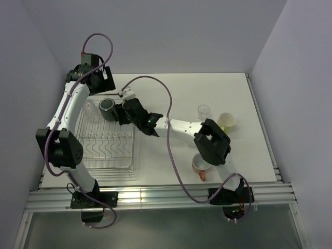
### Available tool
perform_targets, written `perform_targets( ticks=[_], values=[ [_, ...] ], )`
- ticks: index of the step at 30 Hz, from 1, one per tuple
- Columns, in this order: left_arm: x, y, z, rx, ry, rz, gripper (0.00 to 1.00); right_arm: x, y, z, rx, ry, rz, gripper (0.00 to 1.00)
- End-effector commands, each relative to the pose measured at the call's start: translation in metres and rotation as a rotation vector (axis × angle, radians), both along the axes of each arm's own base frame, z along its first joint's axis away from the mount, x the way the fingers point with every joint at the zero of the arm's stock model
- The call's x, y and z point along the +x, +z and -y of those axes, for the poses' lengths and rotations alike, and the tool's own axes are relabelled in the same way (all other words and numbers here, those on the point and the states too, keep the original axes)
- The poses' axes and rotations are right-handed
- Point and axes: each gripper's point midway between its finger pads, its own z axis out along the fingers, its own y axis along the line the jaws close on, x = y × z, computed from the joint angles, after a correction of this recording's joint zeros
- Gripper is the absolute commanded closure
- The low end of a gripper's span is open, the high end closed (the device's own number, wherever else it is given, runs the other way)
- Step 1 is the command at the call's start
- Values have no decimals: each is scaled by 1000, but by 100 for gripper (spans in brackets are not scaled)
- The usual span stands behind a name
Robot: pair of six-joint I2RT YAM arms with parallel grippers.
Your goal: Load the cups into the dish rack
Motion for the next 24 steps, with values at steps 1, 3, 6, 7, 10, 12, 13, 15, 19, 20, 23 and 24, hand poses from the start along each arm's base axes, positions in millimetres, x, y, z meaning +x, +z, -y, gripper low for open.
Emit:
perform_targets(
  ticks=[1, 3, 6, 7, 10, 12, 13, 15, 19, 20, 23, 24],
  values=[
    [9, 35, 5, -35, -4, 109, 1, 1, 90, 28, 114, -92, 112, 37],
    [7, 36, 6, -41, -5, 116, 1, -5, 105, 54, 104, -154, 111, 37],
    [1, 43, 14, -80, -32, 145, 1, -5, 118, 117, 81, -330, 86, 30],
    [-2, 47, 19, -99, -47, 158, 1, -4, 117, 135, 97, -384, 57, 30],
    [-15, 63, 39, -161, -111, 214, 1, 0, 111, 213, 77, -535, -20, 27],
    [-27, 71, 50, -181, -147, 240, 1, 2, 100, 267, 102, -624, -100, 27],
    [-31, 74, 59, -185, -169, 248, 1, 2, 95, 283, 107, -655, -122, 26],
    [-43, 82, 68, -189, -199, 270, 1, -11, 91, 313, 86, -699, -138, 25],
    [-62, 90, 87, -202, -266, 296, 1, -34, 74, 333, 36, -689, -185, 25],
    [-65, 89, 89, -203, -272, 294, 1, -42, 63, 338, 4, -692, -217, 26],
    [-74, 95, 93, -208, -290, 310, 1, -60, 41, 335, -7, -649, -283, 34],
    [-77, 100, 94, -209, -297, 324, 1, -65, 35, 332, -2, -629, -297, 35]
  ],
)
